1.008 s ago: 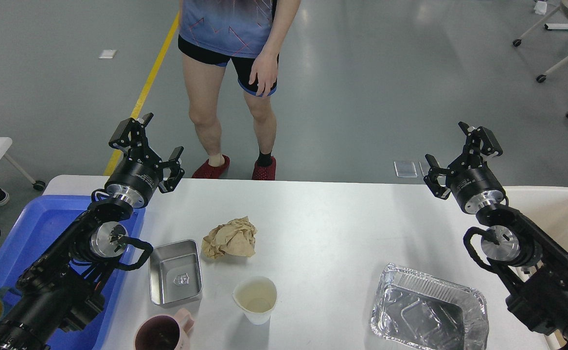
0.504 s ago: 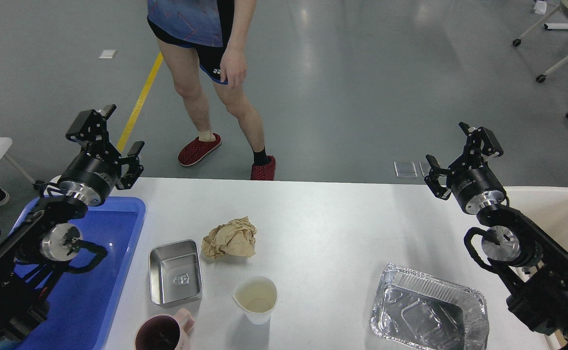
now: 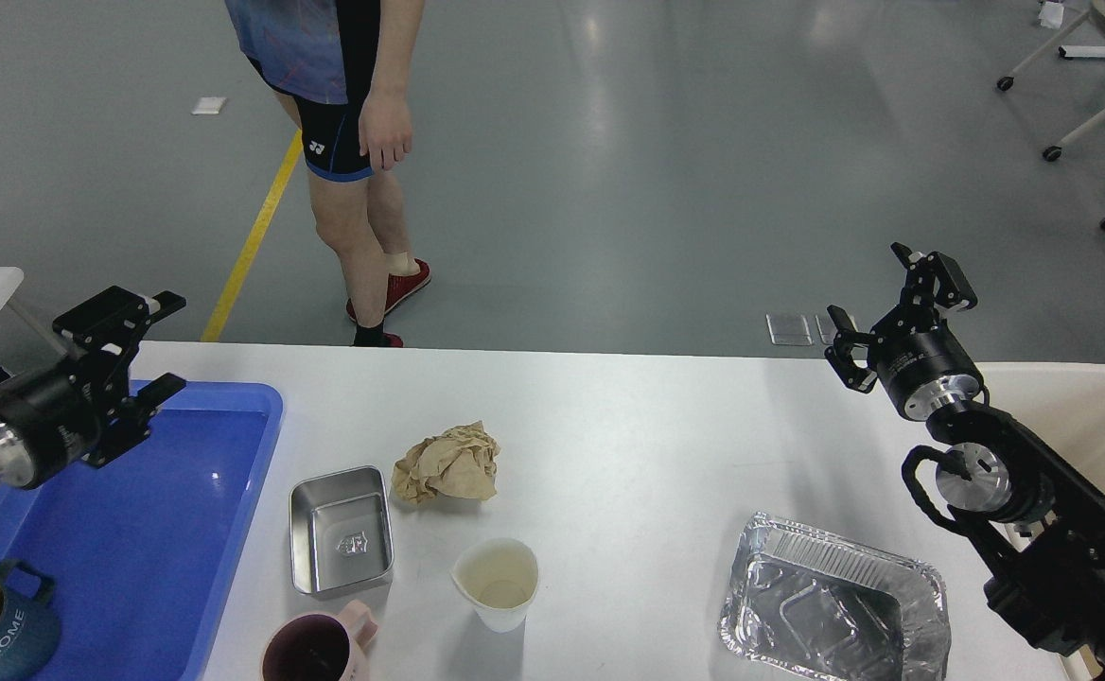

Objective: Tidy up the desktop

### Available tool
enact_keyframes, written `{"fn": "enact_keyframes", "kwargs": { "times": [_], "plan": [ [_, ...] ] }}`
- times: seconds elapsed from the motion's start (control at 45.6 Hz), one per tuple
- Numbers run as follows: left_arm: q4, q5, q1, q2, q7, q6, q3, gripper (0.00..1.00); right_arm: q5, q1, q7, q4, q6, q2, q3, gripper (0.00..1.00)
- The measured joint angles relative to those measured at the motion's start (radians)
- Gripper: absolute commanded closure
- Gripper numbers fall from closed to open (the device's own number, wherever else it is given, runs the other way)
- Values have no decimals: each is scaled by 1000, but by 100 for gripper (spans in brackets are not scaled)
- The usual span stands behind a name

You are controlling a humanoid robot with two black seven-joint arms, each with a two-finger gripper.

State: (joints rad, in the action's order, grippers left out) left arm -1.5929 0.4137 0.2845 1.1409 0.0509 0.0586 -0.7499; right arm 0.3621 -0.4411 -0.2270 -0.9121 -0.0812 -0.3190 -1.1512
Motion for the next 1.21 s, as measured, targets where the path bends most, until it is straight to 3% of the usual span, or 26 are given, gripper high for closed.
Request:
{"fn": "enact_keyframes", "kwargs": {
  "times": [0.285, 0.68, 0.877, 1.206],
  "plan": [
    [-110, 0, 5, 339, -47, 116, 132, 3, 0, 7, 0, -1, 0, 1, -1, 0],
    [-162, 7, 8, 622, -31, 351, 133, 3, 0, 10, -1, -1, 0, 0, -1, 0],
    [-162, 14, 10, 610, -32, 379, 129, 7, 0, 13, -1, -1, 0, 1, -1, 0],
    [-161, 334, -20, 320, -50, 377, 191, 10, 1, 13, -2, 0, 0, 1, -1, 0]
  ]
}}
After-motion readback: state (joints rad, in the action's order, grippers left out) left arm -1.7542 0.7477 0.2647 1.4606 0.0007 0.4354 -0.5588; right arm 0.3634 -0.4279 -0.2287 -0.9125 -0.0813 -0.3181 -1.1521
